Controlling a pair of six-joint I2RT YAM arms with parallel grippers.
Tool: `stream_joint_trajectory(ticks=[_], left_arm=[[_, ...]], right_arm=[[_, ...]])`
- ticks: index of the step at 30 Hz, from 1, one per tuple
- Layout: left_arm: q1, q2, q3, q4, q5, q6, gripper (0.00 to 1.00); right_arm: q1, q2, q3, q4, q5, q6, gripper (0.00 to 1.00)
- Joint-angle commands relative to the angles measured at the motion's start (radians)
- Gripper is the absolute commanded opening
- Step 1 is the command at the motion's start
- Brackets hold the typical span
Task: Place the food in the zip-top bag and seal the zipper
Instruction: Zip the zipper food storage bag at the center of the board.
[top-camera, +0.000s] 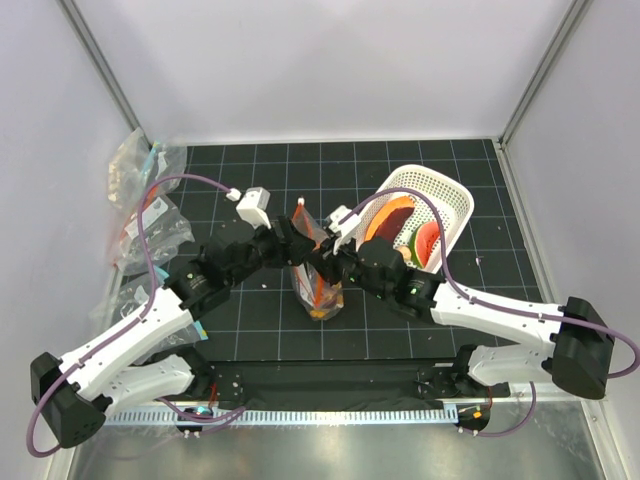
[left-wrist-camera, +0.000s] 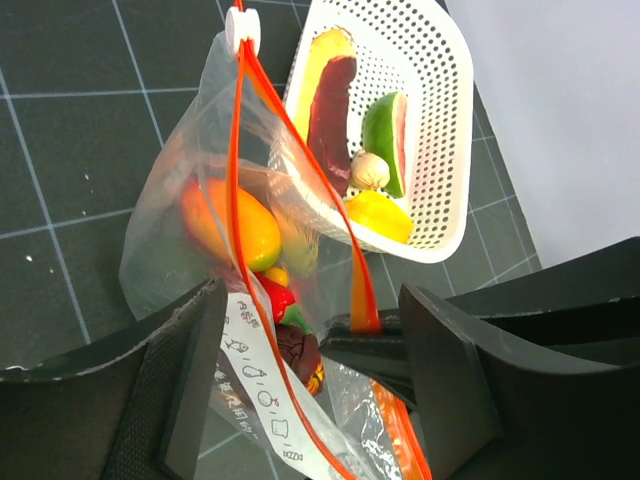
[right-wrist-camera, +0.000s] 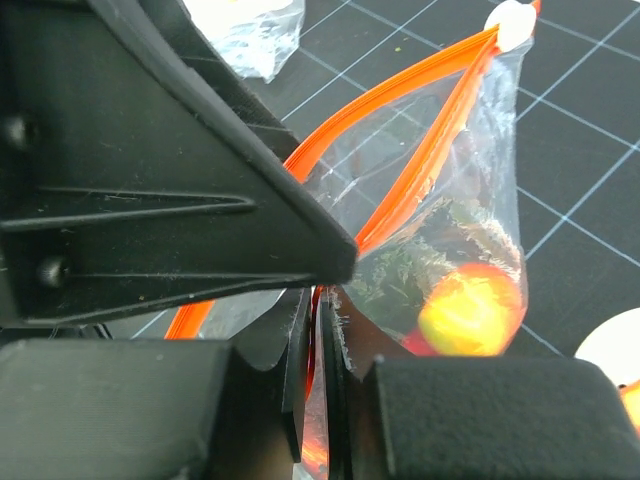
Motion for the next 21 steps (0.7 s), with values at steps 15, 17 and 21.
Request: stream_joint_trajectory(ticks=[15, 17, 21], left_arm=[[0.0, 0.045, 0.001, 0.046, 0.024, -0.014, 0.68], [0.0, 0.056, 0.005, 0.048, 0.035, -0.01, 0.63], [-0.001, 0.069, 0.01, 0.051, 0.055, 0.003, 0.33]], right_arm=[[0.01, -0.011, 0.023, 0.087, -0.111, -0.026, 0.16], [0.008, -0.008, 0.027, 0.083, -0.109, -0.028, 0.18], [0.01, -0.001, 0.035, 0.072, -0.111, -0.026, 0.43]])
